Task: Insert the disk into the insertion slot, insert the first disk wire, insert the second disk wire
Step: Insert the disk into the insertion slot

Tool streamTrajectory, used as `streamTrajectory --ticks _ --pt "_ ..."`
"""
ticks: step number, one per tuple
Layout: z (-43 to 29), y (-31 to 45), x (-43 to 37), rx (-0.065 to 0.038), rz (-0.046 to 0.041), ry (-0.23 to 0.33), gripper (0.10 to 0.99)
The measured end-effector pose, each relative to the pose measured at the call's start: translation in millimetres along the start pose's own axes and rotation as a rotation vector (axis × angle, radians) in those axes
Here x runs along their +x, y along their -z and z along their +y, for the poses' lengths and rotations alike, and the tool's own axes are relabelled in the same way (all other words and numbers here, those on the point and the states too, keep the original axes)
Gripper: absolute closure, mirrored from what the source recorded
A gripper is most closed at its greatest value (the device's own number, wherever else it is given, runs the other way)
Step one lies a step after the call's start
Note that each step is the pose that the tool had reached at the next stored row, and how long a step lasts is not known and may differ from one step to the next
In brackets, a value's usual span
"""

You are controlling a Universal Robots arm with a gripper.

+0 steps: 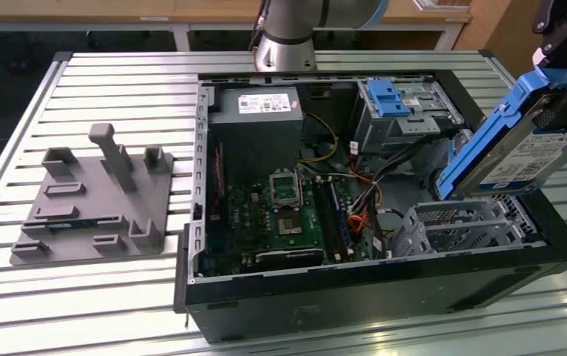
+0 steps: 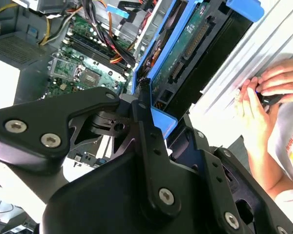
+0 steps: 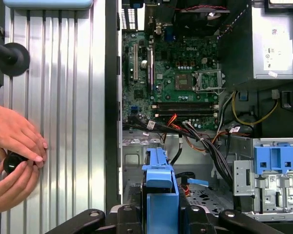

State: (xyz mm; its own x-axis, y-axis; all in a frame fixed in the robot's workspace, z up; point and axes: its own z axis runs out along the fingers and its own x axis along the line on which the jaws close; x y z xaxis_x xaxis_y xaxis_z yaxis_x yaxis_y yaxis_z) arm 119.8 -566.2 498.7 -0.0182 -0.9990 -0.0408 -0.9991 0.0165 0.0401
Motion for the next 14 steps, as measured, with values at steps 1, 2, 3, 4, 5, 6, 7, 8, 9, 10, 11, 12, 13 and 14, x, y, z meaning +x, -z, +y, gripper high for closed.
streamTrajectory --ticks 1,2,3,4,5,6,7,8,9,10,11,12,13,14 --pt "0.0 0.0 0.3 0.000 -0.0066 0.000 0.722" --pt "0.0 0.0 0.7 0.000 -0.0125 0.001 0.722" --pt "0.0 0.0 1.1 0.000 -0.0181 0.001 0.722" --pt "0.0 0.1 1.4 0.000 -0.0229 0.001 0.722" --pt "0.0 0.0 1.7 0.000 -0.0266 0.001 0.722" --pt "-0.1 0.0 1.9 0.000 -0.0284 0.001 0.722" --pt "-0.1 0.0 1.9 -0.001 -0.0285 0.001 0.722" --pt "-0.1 0.0 1.9 -0.001 -0.0288 0.001 0.722" --pt "-0.1 0.1 1.9 -0.001 -0.0290 0.001 0.722" --pt "0.0 0.0 1.9 -0.001 -0.0292 0.001 0.722" --pt "-0.1 0.0 1.9 -0.001 -0.0292 0.001 0.722" --pt "-0.3 0.0 1.9 -0.001 -0.0291 0.001 0.722" --pt "-0.5 -0.1 1.9 -0.001 -0.0291 0.001 0.722" --pt "-0.8 -0.2 1.9 -0.001 -0.0290 0.002 0.722"
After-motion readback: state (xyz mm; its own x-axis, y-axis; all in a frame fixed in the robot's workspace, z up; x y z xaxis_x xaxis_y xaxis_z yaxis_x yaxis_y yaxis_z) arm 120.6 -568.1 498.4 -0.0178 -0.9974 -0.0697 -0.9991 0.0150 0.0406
